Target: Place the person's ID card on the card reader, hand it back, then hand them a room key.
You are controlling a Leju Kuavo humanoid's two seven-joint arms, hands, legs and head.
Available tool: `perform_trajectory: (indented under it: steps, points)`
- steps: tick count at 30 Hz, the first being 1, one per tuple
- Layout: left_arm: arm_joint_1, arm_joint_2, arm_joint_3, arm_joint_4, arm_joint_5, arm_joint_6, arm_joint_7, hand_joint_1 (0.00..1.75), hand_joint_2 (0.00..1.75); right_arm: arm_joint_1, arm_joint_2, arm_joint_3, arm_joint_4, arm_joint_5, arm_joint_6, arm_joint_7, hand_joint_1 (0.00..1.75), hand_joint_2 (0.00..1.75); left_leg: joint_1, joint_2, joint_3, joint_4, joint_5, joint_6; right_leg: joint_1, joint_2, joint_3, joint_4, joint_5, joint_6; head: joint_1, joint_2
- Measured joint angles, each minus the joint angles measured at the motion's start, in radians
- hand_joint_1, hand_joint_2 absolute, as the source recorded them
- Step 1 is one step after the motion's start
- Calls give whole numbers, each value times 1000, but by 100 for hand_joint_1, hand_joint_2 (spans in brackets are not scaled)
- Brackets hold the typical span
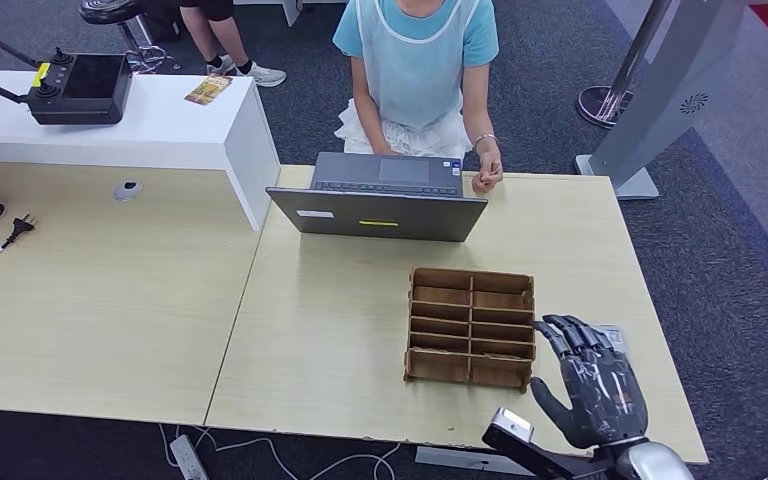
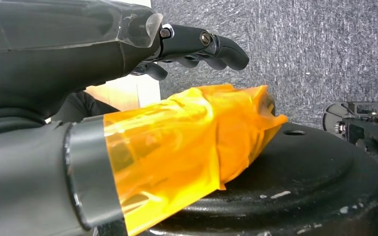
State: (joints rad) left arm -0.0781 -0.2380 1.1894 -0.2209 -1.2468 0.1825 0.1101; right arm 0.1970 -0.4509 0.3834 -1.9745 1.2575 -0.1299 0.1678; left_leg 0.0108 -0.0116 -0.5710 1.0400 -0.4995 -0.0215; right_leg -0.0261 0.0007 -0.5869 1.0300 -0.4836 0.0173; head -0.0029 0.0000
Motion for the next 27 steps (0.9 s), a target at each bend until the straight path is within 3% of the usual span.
perform_trajectory:
  steps: [4, 13, 16, 21, 27]
  points:
    - [0, 0, 0, 0, -1, -2, 2, 0, 0, -4, 0, 9, 10, -3, 7, 0, 65, 175, 0, 0, 0, 0, 0, 0, 0, 0, 0, 0, 0, 0, 0, 0]
    - [0, 0, 0, 0, -4, -5, 2, 0, 0, -29, 1, 28, 37, -6, 23, -6, 68, 175, 0, 0, 0, 0, 0, 0, 0, 0, 0, 0, 0, 0, 0, 0]
    - [0, 1, 0, 0, -4, -5, 2, 0, 0, -42, 4, 34, 47, -7, 25, -9, 62, 175, 0, 0, 0, 0, 0, 0, 0, 0, 0, 0, 0, 0, 0, 0]
    - [-1, 4, 0, 0, -3, -6, 2, 0, 0, -70, 15, 43, 74, -6, 35, -13, 35, 175, 0, 0, 0, 0, 0, 0, 0, 0, 0, 0, 0, 0, 0, 0]
    - [-1, 5, 1, 0, 17, -6, -3, 0, 0, -101, 29, 55, 110, -7, 43, -23, 35, 175, 0, 0, 0, 0, 0, 0, 0, 0, 0, 0, 0, 0, 0, 0]
